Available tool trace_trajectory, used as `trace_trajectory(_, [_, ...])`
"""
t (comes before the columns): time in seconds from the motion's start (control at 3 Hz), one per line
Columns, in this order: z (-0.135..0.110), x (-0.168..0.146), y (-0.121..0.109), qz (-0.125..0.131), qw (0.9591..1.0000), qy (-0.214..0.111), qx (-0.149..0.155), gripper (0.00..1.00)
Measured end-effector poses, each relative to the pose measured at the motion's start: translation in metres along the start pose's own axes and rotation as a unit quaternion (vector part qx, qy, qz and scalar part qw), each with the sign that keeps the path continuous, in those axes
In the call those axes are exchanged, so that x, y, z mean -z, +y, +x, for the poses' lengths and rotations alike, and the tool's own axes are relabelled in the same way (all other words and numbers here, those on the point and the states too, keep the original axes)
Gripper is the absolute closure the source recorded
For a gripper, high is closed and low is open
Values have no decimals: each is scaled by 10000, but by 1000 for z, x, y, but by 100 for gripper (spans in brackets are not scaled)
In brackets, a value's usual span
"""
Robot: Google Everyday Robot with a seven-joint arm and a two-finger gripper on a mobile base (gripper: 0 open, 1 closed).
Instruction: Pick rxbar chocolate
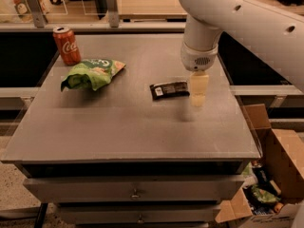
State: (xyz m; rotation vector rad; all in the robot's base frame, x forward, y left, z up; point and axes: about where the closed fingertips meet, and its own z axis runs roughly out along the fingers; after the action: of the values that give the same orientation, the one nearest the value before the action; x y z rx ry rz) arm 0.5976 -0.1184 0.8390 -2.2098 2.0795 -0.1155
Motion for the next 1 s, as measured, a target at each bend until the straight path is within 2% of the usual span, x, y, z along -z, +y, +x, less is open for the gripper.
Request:
trace_trajectory(0.33, [-7,-6,2,-197,9995,-258,26,0])
trace_trajectory(0.67, [-14,-14,5,-385,9986,-365,50,17])
trace_trajectory(1.0, [-18,-18,7,-501,9978,-414,89,23])
